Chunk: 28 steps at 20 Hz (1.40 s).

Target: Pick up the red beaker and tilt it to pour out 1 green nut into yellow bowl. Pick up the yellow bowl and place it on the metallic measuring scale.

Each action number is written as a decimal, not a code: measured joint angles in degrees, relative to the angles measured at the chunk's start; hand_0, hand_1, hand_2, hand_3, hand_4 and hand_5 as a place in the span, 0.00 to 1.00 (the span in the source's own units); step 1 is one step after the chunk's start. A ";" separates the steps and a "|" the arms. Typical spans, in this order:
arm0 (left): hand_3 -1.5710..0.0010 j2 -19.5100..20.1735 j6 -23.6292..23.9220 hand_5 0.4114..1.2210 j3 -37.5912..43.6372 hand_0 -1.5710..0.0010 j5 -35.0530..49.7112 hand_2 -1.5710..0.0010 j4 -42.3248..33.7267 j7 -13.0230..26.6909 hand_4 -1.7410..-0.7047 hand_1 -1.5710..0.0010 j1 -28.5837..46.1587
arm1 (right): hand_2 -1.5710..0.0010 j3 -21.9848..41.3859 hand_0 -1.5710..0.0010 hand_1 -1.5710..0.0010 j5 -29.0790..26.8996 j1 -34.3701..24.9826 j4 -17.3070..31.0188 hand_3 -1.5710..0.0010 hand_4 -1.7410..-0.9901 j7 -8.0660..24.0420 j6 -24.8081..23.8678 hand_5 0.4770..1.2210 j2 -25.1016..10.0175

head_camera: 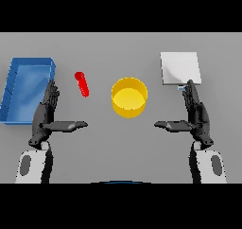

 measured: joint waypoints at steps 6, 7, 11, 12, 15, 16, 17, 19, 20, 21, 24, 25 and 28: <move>1.00 0.27 -0.19 0.23 0.28 1.00 0.33 1.00 0.47 0.38 0.57 1.00 -0.98 | 1.00 -0.08 1.00 1.00 -0.08 -0.53 0.11 1.00 0.76 0.08 -0.08 0.16 0.00; 1.00 1.80 -0.54 0.23 -1.38 1.00 -2.12 1.00 -1.77 -0.94 0.56 1.00 1.21 | 1.00 2.41 1.00 1.00 6.88 1.47 -1.50 1.00 0.77 -4.29 -2.13 0.16 -2.34; 1.00 3.50 -1.44 0.23 -4.46 1.00 -5.10 1.00 -6.65 1.36 0.56 1.00 4.47 | 1.00 7.22 1.00 1.00 17.16 5.41 -5.78 1.00 0.77 -5.21 -5.67 0.15 -3.30; 1.00 3.91 -1.43 0.24 -4.65 1.00 -5.38 1.00 -7.59 2.23 0.56 1.00 4.67 | 1.00 7.22 1.00 1.00 17.35 5.63 -6.61 1.00 0.76 -4.21 -5.66 0.16 -3.51; 1.00 4.28 -1.39 0.24 -5.17 1.00 -6.70 1.00 -6.48 4.10 0.56 1.00 3.78 | 1.00 7.47 1.00 1.00 16.37 5.81 -7.20 1.00 0.72 -3.96 -4.99 0.17 -2.93; 1.00 4.31 -1.38 0.24 -5.28 1.00 -6.88 1.00 -6.60 3.29 0.56 1.00 4.10 | 1.00 7.12 1.00 1.00 15.84 5.40 -6.79 1.00 0.71 -2.96 -4.93 0.18 -2.80; 1.00 4.19 -1.34 0.24 -5.41 1.00 -7.48 1.00 -4.91 2.52 0.55 1.00 2.94 | 1.00 7.27 1.00 1.00 15.22 6.17 -6.83 1.00 0.69 -4.15 -4.25 0.18 -2.76; 1.00 2.96 -0.96 0.25 -5.83 1.00 -8.51 1.00 -0.55 2.20 0.51 1.00 -0.01 | 1.00 6.97 1.00 1.00 14.72 5.44 -7.18 1.00 0.67 -4.12 -3.90 0.20 -3.12; 1.00 3.02 -0.60 0.26 -5.58 1.00 -8.94 1.00 0.81 1.54 0.50 1.00 -1.19 | 1.00 7.02 1.00 1.00 15.01 5.92 -7.01 1.00 0.66 -4.76 -3.86 0.20 -3.38; 1.00 2.88 -0.13 0.26 -5.28 1.00 -9.60 1.00 3.54 1.59 0.50 1.00 -3.15 | 1.00 6.74 1.00 1.00 14.81 4.97 -6.99 1.00 0.65 -3.44 -3.75 0.21 -3.60; 1.00 2.66 0.99 0.28 -4.14 1.00 -10.58 1.00 10.32 -0.43 0.48 1.00 -8.16 | 1.00 6.65 1.00 1.00 13.75 5.64 -6.82 1.00 0.62 -4.79 -3.10 0.21 -3.36; 1.00 3.02 1.05 0.29 -3.45 1.00 -10.38 1.00 11.75 -0.99 0.48 1.00 -9.36 | 1.00 6.16 1.00 1.00 13.25 5.35 -6.58 1.00 0.61 -4.76 -3.19 0.21 -3.39; 1.00 2.49 1.53 0.32 -2.66 1.00 -10.40 1.00 16.11 -2.50 0.46 1.00 -12.89 | 1.00 6.10 1.00 1.00 13.27 5.56 -7.07 1.00 0.62 -5.73 -2.88 0.21 -3.99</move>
